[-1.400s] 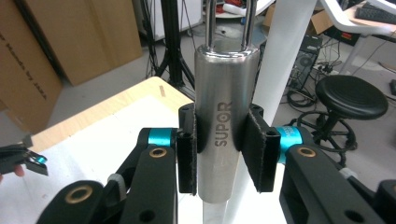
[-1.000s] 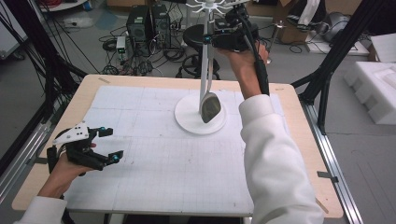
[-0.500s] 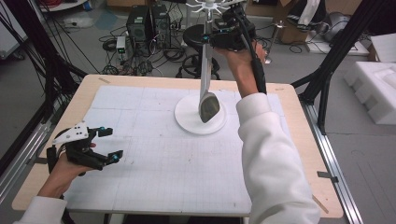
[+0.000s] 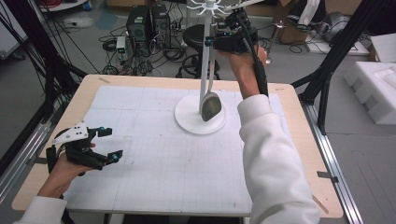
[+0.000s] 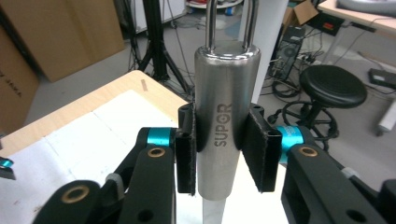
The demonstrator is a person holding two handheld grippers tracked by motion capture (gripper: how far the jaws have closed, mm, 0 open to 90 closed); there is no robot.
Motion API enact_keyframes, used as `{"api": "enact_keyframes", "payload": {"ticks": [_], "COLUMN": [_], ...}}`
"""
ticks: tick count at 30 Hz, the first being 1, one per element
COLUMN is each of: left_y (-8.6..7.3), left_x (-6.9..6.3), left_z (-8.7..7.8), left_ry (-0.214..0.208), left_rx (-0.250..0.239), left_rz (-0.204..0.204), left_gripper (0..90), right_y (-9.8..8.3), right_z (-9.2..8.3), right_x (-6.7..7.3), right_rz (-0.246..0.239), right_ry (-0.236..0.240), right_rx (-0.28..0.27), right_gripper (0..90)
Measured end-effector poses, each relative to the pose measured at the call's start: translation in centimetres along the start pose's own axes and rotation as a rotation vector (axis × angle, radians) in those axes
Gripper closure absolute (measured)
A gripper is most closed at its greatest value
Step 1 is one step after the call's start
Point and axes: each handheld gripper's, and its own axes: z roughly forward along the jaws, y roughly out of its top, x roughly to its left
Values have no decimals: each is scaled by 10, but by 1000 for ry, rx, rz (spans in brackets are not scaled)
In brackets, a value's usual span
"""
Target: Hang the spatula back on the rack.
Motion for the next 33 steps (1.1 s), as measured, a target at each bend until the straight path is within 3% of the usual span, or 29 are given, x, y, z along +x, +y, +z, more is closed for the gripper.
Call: {"api": "enact_keyframes", "payload": {"ticks": [2, 3, 7, 11, 12, 13, 17, 19, 21, 28, 33], "left_y": [0, 0, -1, -4, -4, -5, -4, -4, -4, -4, -4], "left_x": [0, 0, -1, 0, 1, 1, 1, 0, -1, 0, -1], "left_z": [0, 0, -1, -3, -4, -5, -5, -5, -6, -7, -9], "left_ry": [2, 0, 7, 14, 14, 13, 12, 11, 9, 12, 13], "left_rx": [3, 5, 9, 6, 6, 0, -7, -4, -9, -14, -34], "left_rz": [-4, 0, 2, -4, -3, -7, -5, 1, 5, 14, 19], "left_gripper": [17, 17, 17, 17, 17, 17, 17, 17, 17, 17, 17], "right_y": [-2, -10, -25, -53, -69, -69, -100, -126, -134, -204, -251], "right_z": [-1, -2, -7, -13, -16, -16, -26, -38, -43, -73, -84], "right_x": [0, 2, 0, -3, -5, -5, -5, -1, 0, 3, -2], "right_rz": [-2, -11, -9, -11, -21, -21, -35, -62, -60, -96, -58], "right_ry": [-1, -20, -2, 48, 82, 82, 138, 165, 187, 216, 196], "right_rx": [-1, 2, -5, -18, -30, -30, -41, -104, -113, -210, -256], "right_gripper": [635, 575, 562, 413, 311, 311, 101, 3, 3, 3, 3]}}
